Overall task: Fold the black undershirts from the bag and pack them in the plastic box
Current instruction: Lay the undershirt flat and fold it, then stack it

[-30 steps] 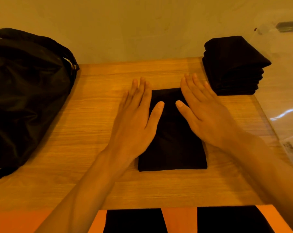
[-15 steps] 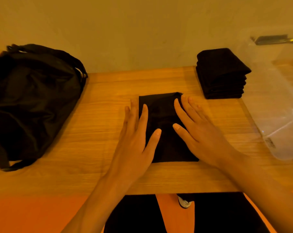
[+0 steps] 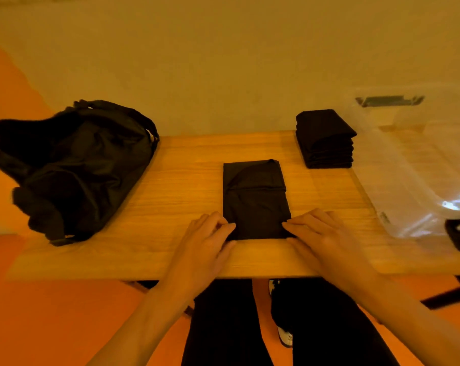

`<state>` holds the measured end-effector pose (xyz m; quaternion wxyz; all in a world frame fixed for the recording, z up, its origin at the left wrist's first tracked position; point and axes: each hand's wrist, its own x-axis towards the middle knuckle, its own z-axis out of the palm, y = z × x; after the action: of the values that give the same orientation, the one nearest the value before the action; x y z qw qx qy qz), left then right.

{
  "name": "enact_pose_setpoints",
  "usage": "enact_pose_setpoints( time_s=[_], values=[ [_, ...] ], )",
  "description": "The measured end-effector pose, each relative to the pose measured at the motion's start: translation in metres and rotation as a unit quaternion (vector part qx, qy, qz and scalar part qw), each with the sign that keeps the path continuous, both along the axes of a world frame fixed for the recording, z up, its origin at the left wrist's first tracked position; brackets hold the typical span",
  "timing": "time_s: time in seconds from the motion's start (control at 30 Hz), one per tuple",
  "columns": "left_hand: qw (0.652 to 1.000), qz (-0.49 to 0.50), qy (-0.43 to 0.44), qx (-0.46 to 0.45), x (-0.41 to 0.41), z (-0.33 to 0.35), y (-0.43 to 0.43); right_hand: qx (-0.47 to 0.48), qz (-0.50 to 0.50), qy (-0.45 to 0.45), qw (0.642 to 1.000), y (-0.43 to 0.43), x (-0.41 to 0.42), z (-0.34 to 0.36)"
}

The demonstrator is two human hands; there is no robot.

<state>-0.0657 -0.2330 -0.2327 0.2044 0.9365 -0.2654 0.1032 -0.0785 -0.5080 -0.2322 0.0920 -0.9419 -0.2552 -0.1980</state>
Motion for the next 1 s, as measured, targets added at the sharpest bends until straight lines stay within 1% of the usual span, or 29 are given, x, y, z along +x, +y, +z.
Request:
enact_pose_setpoints(
  time_s=[0.1, 0.17, 0.27, 0.33, 0.43, 0.5, 0.6, 0.67, 0.7, 0.83, 0.93, 1.0],
  values=[
    [0.998, 0.006, 0.053, -0.022, 0.006, 0.006, 0.002, -0.025, -0.002, 0.006, 1.000, 0.001, 0.001, 0.005],
    [0.998, 0.000, 0.060, -0.008, 0.009, 0.011, 0.001, -0.031, -0.005, -0.001, 0.999, 0.001, 0.002, 0.008],
    [0.999, 0.000, 0.030, 0.037, 0.006, 0.017, -0.003, -0.077, -0.005, -0.016, 0.997, 0.004, 0.002, 0.010],
    [0.999, 0.001, 0.002, 0.034, 0.005, 0.006, 0.001, -0.117, 0.010, -0.039, 0.992, 0.005, 0.000, 0.009],
    [1.000, -0.013, -0.026, 0.010, 0.004, 0.000, 0.009, -0.101, 0.010, -0.073, 0.992, 0.005, 0.001, 0.006],
    [0.999, -0.009, -0.041, 0.023, 0.004, 0.000, 0.013, -0.090, 0.008, -0.080, 0.993, 0.006, 0.004, 0.003],
    [0.998, -0.008, -0.041, 0.041, 0.005, 0.001, 0.009, -0.106, 0.017, -0.072, 0.992, 0.011, 0.006, 0.002],
    [0.994, -0.024, -0.094, 0.059, 0.007, 0.002, 0.007, -0.111, 0.020, -0.066, 0.991, 0.014, 0.006, 0.005],
    [0.993, -0.034, -0.103, 0.057, 0.007, 0.003, 0.006, -0.108, 0.023, -0.069, 0.992, 0.014, 0.005, 0.006],
    [0.996, -0.060, -0.069, 0.020, -0.006, 0.015, 0.008, -0.053, 0.033, -0.061, 0.996, 0.008, -0.007, 0.014],
    [0.994, -0.084, -0.051, -0.053, -0.015, 0.027, 0.010, 0.028, 0.032, -0.001, 0.999, 0.002, -0.018, 0.024],
    [0.992, -0.065, -0.023, -0.105, -0.018, 0.039, 0.009, 0.104, 0.036, 0.054, 0.992, 0.000, -0.020, 0.030]
  ],
)
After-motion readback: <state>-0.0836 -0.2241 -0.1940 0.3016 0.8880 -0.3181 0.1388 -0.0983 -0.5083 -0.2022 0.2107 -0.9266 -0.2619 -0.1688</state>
